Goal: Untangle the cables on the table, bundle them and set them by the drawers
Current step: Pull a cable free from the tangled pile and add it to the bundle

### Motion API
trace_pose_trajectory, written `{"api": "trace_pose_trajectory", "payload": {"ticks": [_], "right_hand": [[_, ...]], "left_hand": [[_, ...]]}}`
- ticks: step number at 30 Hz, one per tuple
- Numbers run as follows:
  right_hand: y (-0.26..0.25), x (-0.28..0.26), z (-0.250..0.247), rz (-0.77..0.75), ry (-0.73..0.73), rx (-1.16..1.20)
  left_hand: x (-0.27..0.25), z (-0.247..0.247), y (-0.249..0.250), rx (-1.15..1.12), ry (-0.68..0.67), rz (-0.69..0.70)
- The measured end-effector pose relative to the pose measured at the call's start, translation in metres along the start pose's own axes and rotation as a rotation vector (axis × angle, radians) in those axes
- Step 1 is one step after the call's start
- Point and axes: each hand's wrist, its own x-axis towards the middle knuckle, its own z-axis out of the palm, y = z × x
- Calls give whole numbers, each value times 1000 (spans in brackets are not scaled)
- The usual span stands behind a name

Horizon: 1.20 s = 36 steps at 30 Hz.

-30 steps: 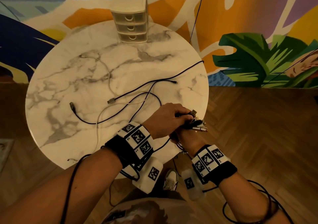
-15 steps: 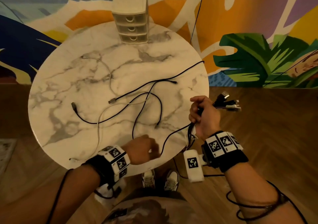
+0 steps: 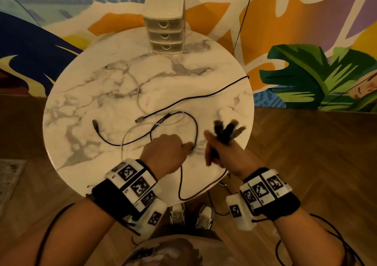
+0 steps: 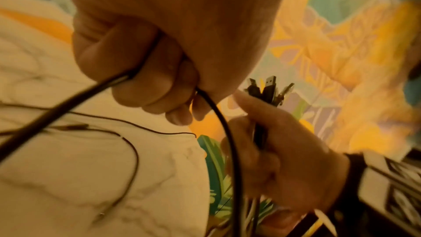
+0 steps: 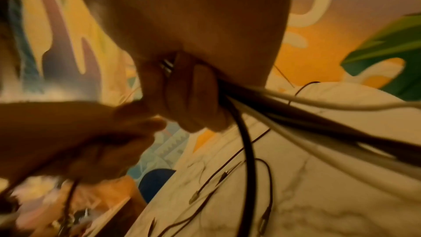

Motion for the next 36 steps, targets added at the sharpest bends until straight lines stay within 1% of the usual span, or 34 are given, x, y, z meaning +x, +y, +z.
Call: {"api": "trace_pose_trajectory", "payload": {"ticks": [1,3,4,6,9,12,13,14,15,16,17,18,20,21,23,25,26,27,29,30,32,33,34,35,36], "right_hand": [[2,-3,4,28,-81,-69],[4,-4,11,39,-152,-127],[4,-5,12,35,-166,-99],[5,-5,11,21,-201,37],[7,-4,11,-11,-282,226],[9,-4,12,-60,-374,250],[10,-4,12,-63,-391,241],[9,-4,11,-53,-386,243],[7,-3,10,-45,-352,246],[6,-1,7,-36,-283,257],[5,2,3,-34,-183,270],[4,5,-3,-30,-66,296],[7,14,-21,-41,128,381],[10,18,-31,-55,199,427],[17,24,-45,-84,319,502],[22,26,-54,-105,407,546],[22,26,-57,-111,434,555],[22,26,-58,-115,458,558],[21,25,-58,-127,502,557],[20,25,-58,-139,521,555],[19,22,-61,-147,552,558],[19,19,-64,-144,559,551],[20,14,-68,-136,562,530],[21,10,-73,-121,553,487],[22,3,-77,-97,535,431]], "left_hand": [[4,0,6,-93,-10,2],[8,-3,14,-254,7,2],[9,-3,17,-313,28,1],[10,-1,19,-408,81,14],[8,2,22,-490,153,47],[9,4,23,-556,245,83],[9,5,22,-567,270,99],[10,5,23,-581,265,109],[10,5,22,-615,241,112],[12,6,19,-659,195,108],[12,5,15,-689,115,99],[12,7,7,-674,24,101],[15,16,-22,-526,-123,133],[16,21,-40,-419,-157,149],[20,32,-78,-193,-137,173],[24,34,-100,-71,-85,113],[25,32,-102,-80,-69,72],[24,25,-97,-154,-65,38],[19,10,-72,-408,-57,24],[13,1,-57,-532,-89,37],[4,-7,-28,-722,-249,132],[-1,-5,-16,-754,-360,191],[-5,5,-7,-705,-489,243],[-8,20,-1,-581,-622,283],[-12,39,4,-406,-744,314]]}}
